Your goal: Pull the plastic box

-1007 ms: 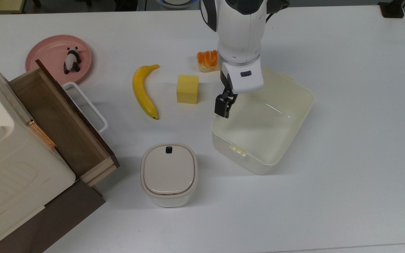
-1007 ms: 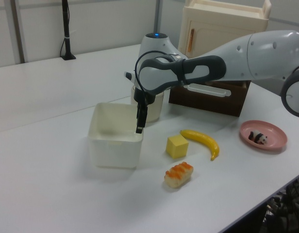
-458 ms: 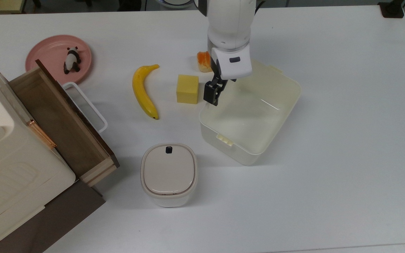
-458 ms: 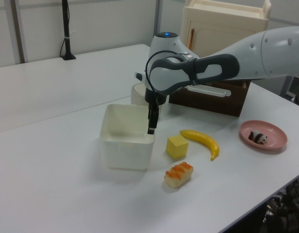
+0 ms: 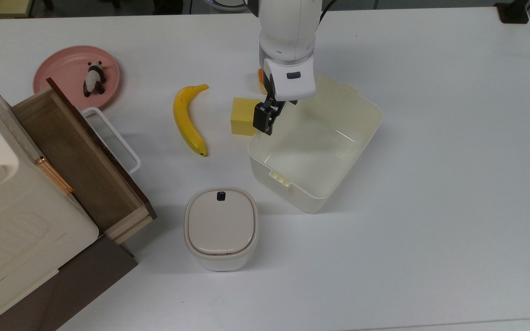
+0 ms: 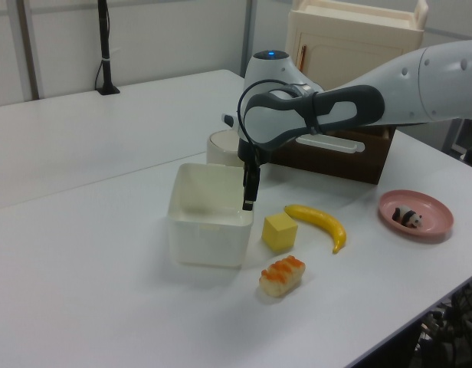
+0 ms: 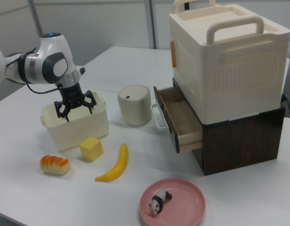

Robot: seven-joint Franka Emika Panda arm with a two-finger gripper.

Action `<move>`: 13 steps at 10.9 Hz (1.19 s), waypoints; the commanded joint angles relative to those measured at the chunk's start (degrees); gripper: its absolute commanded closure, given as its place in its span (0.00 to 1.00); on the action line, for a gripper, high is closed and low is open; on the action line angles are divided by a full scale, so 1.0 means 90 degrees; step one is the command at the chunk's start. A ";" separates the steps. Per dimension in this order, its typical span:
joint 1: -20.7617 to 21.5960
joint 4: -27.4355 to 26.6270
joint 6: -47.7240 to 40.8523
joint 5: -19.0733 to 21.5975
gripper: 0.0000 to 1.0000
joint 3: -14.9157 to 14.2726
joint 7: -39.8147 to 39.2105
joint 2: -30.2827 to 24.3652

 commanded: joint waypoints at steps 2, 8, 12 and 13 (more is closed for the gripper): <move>0.0169 0.0332 -0.0501 0.0146 0.00 -0.0036 0.1011 -0.0329; -0.0209 0.0861 -0.2500 0.0343 0.00 -0.0055 0.4129 -0.1479; -0.0533 0.1250 -0.3491 -0.0164 0.00 -0.0094 0.5749 -0.1795; -0.0572 0.1291 -0.3452 -0.0165 0.00 -0.0123 0.5918 -0.1795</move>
